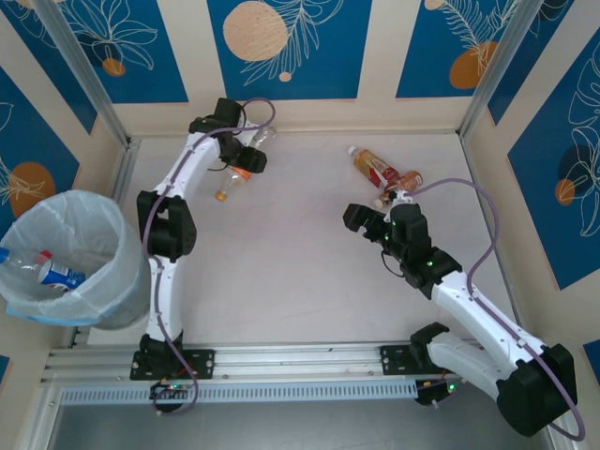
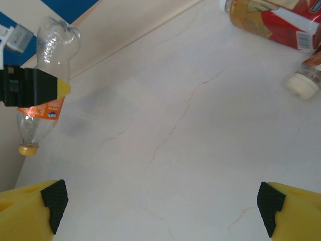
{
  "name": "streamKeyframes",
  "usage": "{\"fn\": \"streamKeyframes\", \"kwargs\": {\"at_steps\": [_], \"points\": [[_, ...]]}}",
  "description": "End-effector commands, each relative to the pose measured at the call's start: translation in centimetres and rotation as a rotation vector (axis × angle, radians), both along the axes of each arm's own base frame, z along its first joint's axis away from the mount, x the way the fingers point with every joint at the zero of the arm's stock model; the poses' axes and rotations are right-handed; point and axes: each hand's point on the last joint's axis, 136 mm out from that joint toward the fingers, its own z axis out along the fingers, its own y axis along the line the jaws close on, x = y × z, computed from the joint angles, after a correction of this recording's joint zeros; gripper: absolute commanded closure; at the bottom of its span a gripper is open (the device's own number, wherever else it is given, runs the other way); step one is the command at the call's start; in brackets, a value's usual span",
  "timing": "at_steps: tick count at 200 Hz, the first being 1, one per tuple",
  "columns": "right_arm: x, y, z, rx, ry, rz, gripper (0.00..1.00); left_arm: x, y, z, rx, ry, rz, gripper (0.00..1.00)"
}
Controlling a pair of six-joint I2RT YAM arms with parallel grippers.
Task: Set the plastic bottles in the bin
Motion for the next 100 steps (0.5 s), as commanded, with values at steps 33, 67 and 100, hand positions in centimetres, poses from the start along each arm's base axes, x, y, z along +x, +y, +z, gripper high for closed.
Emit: {"fn": "streamKeyframes", "kwargs": {"at_steps": [33, 67, 100], "points": [[0.9, 3.8, 2.0, -0.029, -0.078, 0.161, 0.01, -2.6, -2.0, 6.6, -0.149, -0.118, 0.035, 0.59], [1.0, 5.8, 1.9, -0.086, -0.12, 0.241, 0.01, -5.8, -2.5, 9.6, -0.172, -0.173, 0.04, 0.58], [0.9, 7.6, 3.2, -0.044, -0.163, 0.31, 0.01, -8.7, -2.1, 12.5, -0.206, -0.247, 0.06, 0.58]]}}
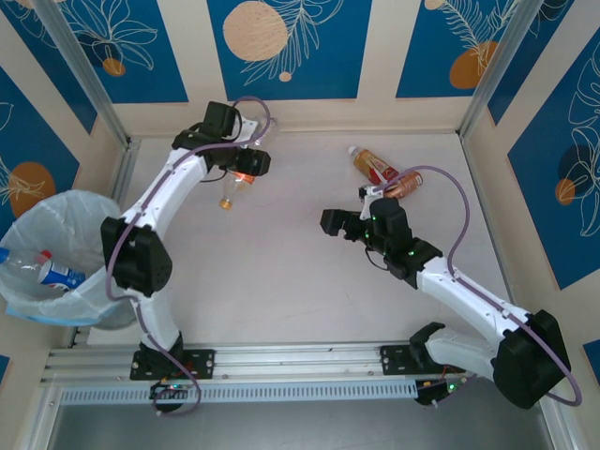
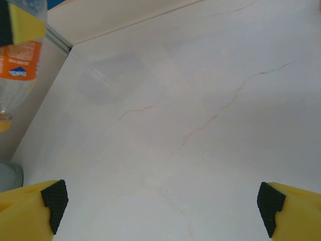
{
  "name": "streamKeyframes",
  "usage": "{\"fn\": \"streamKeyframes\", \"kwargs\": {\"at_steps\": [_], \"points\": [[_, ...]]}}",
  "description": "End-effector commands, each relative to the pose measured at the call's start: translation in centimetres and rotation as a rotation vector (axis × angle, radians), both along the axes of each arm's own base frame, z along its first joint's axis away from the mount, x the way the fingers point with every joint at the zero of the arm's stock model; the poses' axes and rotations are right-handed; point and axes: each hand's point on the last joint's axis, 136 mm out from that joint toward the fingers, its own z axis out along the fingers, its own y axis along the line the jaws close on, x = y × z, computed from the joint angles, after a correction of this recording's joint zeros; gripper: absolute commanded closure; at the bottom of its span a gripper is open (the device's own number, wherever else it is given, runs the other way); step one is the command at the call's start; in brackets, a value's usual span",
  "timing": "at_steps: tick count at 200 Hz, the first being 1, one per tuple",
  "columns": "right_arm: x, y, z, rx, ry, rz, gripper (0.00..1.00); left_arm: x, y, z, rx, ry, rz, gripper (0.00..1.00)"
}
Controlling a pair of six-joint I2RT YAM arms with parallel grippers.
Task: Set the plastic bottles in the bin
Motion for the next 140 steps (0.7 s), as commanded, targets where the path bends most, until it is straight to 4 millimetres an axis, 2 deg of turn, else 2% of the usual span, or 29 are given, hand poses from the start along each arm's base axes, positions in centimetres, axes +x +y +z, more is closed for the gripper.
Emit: {"fn": "streamKeyframes", "kwargs": {"at_steps": [1, 67, 125, 140], "points": [[0.4, 1.9, 3.6, 0.052, -0.11, 0.083, 0.01, -1.4, 0.0, 3.9, -0.061, -0.101, 0.029, 0.58], [0.4, 3.3, 4.2, 0.059, -0.155, 0.161, 0.01, -6.1, 2.1, 8.7, -0.117, -0.262, 0.055, 0.59], [0.3, 4.0, 4.6, 0.078, -0.177, 0.195, 0.01, -8.9, 3.8, 10.4, -0.119, -0.296, 0.085, 0.59], [0.4, 4.1, 4.7, 0.081, -0.179, 0.197, 0.01, -9.6, 4.2, 11.4, -0.125, -0.319, 0.086, 0.58]]}}
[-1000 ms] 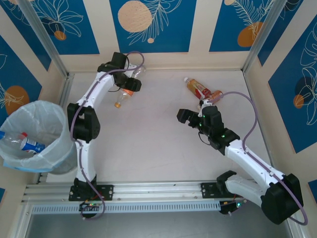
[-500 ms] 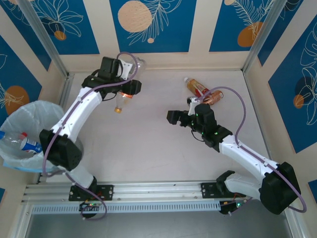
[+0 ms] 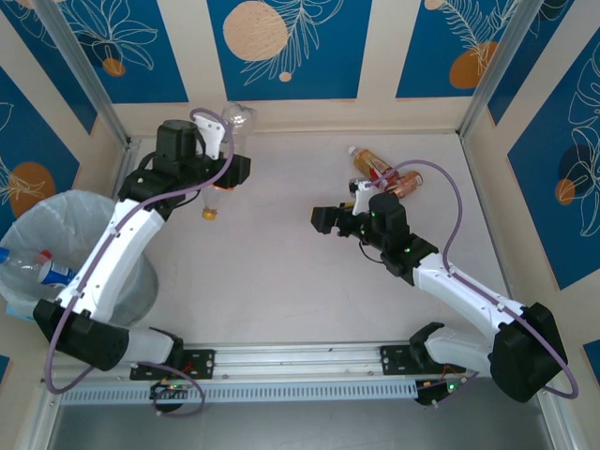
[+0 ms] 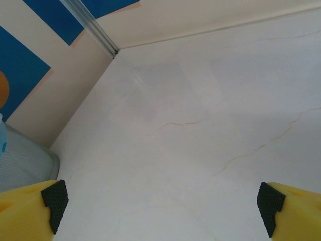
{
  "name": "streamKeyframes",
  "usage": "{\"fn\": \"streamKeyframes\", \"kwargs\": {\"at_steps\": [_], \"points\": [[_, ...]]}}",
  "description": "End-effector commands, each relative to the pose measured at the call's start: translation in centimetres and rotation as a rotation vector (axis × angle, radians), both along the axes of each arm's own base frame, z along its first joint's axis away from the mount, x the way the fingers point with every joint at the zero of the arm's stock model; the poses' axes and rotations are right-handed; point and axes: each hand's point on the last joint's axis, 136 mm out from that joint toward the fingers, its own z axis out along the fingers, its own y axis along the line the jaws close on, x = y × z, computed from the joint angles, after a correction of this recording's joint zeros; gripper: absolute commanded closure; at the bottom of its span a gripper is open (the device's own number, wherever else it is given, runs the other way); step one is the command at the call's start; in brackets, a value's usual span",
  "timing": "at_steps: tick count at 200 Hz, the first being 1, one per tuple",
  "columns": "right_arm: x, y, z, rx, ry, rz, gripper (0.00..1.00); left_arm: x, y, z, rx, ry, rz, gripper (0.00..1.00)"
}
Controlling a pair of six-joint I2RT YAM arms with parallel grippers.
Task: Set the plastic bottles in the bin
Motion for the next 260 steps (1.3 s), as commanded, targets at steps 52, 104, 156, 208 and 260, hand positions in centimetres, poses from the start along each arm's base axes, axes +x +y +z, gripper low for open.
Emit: {"fn": "streamKeyframes", "kwargs": {"at_steps": [52, 104, 156, 208, 260], "points": [[0.6, 1.7, 1.6, 0.028, -0.062, 0.061, 0.01, -3.5, 6.3, 5.5, 0.077, -0.143, 0.24, 0.57], [1.2, 2.8, 1.3, 0.034, -0.045, 0.09, 0.01, -5.1, 13.5, 9.3, 0.176, -0.271, 0.532, 0.58], [1.1, 3.2, 0.6, 0.029, -0.026, 0.101, 0.01, -6.9, 21.2, 12.7, 0.253, -0.447, 0.872, 0.61], [1.1, 3.1, -0.6, 0.013, -0.011, 0.097, 0.01, -9.7, 27.4, 12.9, 0.235, -0.458, 1.151, 0.58], [1.5, 3.9, -1.0, 0.002, -0.002, 0.13, 0.01, -12.4, 31.0, 8.5, 0.101, -0.442, 1.317, 0.59]]}}
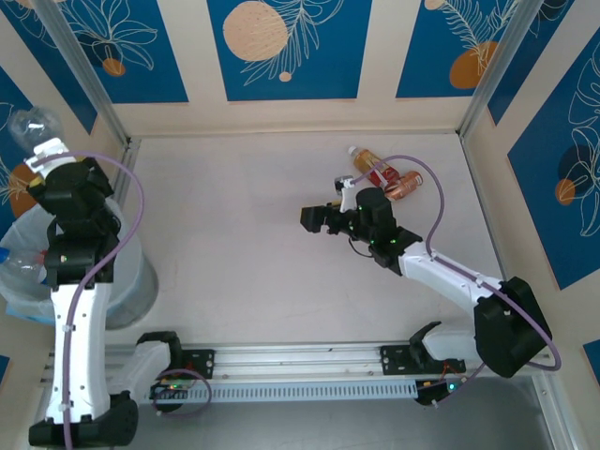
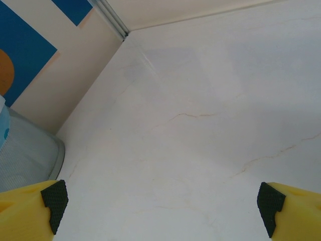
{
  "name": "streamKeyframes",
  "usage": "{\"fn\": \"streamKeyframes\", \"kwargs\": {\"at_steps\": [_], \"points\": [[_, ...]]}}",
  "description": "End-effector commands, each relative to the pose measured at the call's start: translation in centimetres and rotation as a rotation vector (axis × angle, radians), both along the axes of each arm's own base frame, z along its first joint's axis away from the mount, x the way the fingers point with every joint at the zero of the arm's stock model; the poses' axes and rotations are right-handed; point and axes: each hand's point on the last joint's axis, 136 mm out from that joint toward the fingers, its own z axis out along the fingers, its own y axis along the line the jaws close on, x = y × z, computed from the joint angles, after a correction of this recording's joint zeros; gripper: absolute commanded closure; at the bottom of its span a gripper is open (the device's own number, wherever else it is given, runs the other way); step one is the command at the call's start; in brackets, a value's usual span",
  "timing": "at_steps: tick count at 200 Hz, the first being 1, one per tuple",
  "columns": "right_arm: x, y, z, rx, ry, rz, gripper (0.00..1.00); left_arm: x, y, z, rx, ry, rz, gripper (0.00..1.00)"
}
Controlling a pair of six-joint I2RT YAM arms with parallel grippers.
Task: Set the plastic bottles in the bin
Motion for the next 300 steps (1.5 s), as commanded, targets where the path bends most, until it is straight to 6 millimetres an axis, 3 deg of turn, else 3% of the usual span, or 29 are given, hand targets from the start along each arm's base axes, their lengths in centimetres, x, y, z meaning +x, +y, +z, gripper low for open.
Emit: {"fn": "streamKeyframes", "kwargs": {"at_steps": [1, 93, 103, 118, 165, 194, 252, 300], "points": [[0.3, 1.1, 1.2, 0.01, -0.044, 0.047, 0.01, -0.8, 1.4, -0.5, -0.068, -0.092, 0.061, 0.59], [-0.2, 1.0, 0.5, 0.002, -0.009, 0.055, 0.01, 1.0, 2.3, -7.7, -0.289, -0.026, 0.045, 0.58], [-0.2, 1.0, 0.6, 0.002, -0.01, 0.053, 0.01, 0.8, 2.4, -8.6, -0.304, -0.013, 0.063, 0.55], [-0.3, 0.9, 0.6, 0.001, -0.011, 0.05, 0.01, 0.1, 2.9, -9.4, -0.322, 0.012, 0.113, 0.42], [-0.1, 0.8, 0.6, -0.008, -0.018, 0.046, 0.01, 0.2, 2.0, -8.8, -0.372, 0.051, 0.073, 0.11], [-0.1, 1.0, 0.5, -0.001, -0.013, 0.046, 0.01, 0.9, 1.2, -8.0, -0.395, 0.077, 0.015, 0.01], [0.0, 1.1, 0.2, -0.012, -0.008, 0.047, 0.01, 0.5, 1.3, -7.6, -0.381, 0.094, 0.027, 0.01], [0.1, 1.2, 0.1, -0.019, -0.003, 0.049, 0.01, -0.2, 2.9, -9.2, -0.414, 0.126, 0.129, 0.01]]}}
